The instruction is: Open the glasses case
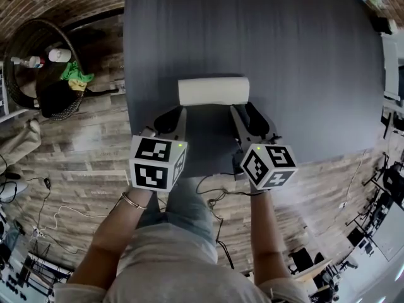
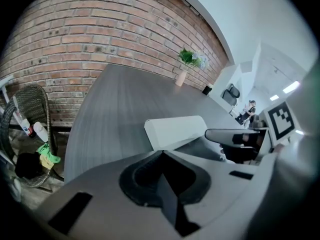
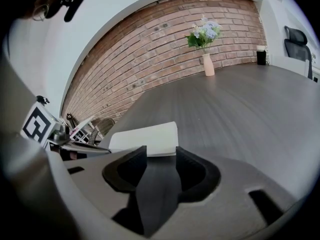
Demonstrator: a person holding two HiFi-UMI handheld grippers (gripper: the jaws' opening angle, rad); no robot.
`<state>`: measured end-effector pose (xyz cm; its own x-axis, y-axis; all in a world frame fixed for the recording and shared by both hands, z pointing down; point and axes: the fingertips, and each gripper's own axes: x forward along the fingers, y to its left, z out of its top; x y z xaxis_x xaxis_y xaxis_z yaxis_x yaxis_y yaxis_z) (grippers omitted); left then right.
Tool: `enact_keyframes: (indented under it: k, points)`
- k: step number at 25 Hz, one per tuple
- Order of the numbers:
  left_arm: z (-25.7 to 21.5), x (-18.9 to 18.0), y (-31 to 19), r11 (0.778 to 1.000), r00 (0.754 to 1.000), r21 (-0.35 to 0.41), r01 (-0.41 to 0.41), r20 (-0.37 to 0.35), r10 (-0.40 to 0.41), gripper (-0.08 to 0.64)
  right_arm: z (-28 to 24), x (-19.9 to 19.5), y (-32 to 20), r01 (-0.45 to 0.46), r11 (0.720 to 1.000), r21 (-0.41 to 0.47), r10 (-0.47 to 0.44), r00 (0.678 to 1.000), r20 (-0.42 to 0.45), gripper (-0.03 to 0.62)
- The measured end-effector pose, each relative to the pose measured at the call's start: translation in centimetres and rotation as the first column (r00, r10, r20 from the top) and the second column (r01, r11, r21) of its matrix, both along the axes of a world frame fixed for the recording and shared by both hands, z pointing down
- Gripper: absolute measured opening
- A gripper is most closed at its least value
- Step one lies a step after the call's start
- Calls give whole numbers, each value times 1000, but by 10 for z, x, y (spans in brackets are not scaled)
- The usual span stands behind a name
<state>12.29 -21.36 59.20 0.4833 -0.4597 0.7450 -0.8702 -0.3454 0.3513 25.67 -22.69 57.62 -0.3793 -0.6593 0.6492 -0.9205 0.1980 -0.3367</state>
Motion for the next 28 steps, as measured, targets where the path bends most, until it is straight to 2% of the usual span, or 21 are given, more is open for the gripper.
enact_keyframes:
  k: [12,28]
  points:
    - [-1,1,0,1000,1000,-11,-7,3,7,-2,-19,-1,-8,-11,999,34,11,1000,-3,189]
    - [-3,1,3,999,1000,-33,-14,-1,14,-2,-45,-5,-46,-3,995,104,4,1000,-3,189]
